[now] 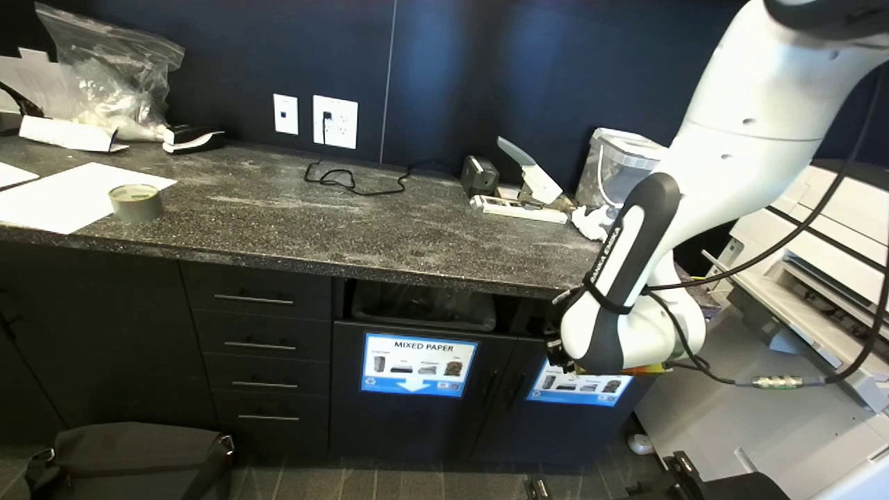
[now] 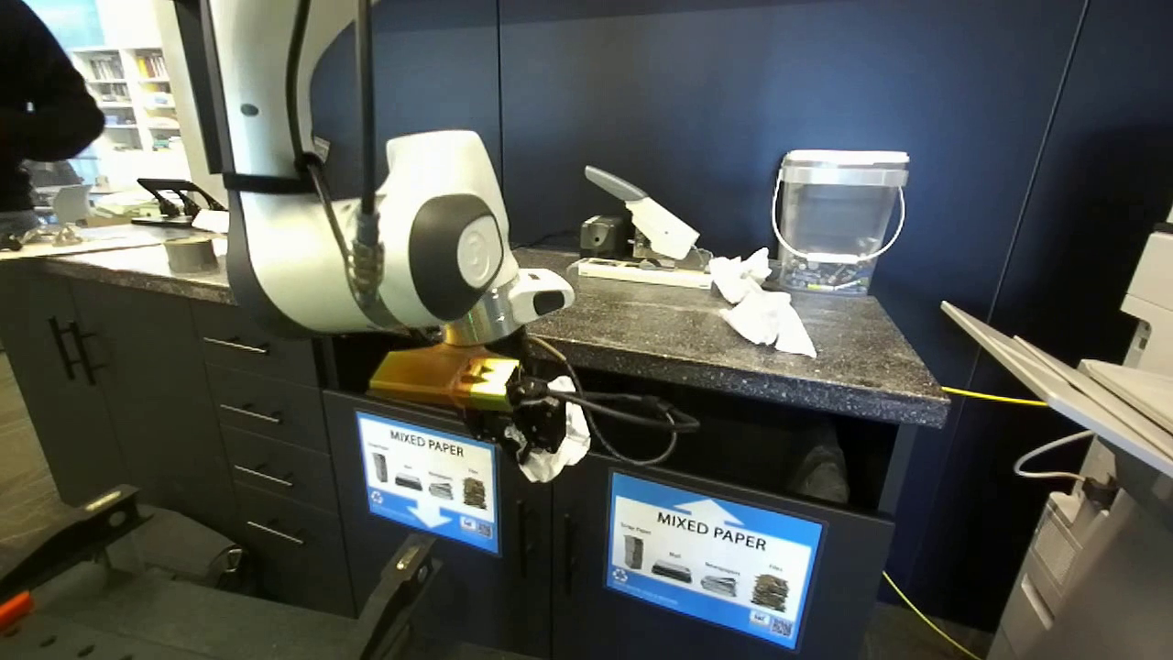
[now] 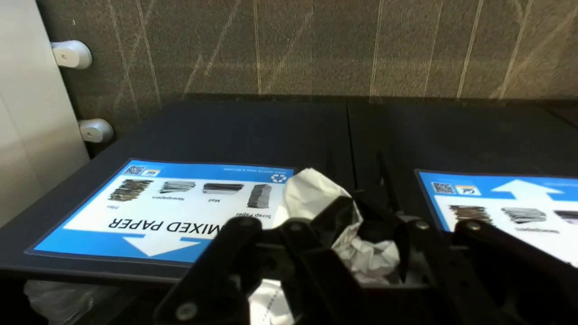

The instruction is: Put four crumpled papers inside the bin on the right

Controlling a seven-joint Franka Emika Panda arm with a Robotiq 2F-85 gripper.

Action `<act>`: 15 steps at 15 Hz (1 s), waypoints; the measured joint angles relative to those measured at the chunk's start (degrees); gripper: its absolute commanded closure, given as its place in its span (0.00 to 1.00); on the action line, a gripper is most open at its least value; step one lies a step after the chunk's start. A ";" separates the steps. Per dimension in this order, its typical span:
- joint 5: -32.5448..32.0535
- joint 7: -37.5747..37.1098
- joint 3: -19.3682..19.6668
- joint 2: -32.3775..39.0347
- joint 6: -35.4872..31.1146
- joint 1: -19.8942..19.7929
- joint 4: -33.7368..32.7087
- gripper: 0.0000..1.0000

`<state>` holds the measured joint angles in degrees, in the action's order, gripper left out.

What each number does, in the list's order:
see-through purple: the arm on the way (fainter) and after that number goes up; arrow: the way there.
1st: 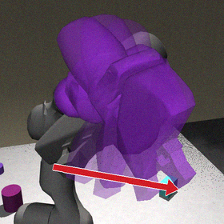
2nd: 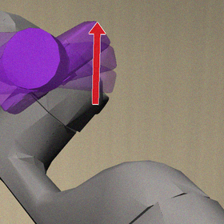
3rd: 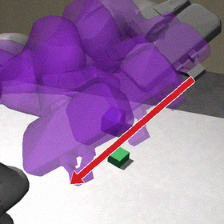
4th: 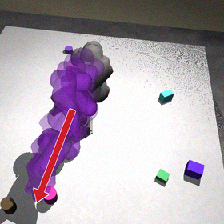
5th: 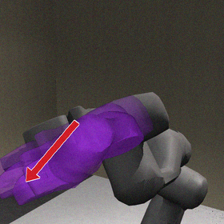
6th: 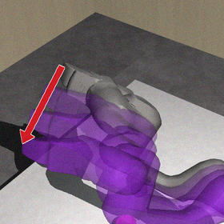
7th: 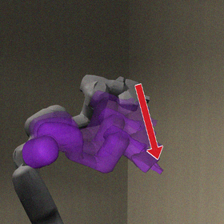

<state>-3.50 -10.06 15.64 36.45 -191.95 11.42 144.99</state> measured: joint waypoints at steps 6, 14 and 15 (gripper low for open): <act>11.09 0.28 -2.28 13.58 -14.22 -0.99 -8.72 0.89; 13.73 0.75 -4.70 25.81 -21.62 -6.48 -22.64 0.89; 13.73 0.98 -4.79 26.86 -22.07 -7.30 -24.19 0.89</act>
<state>10.24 -9.07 10.86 63.31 -214.02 4.12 120.80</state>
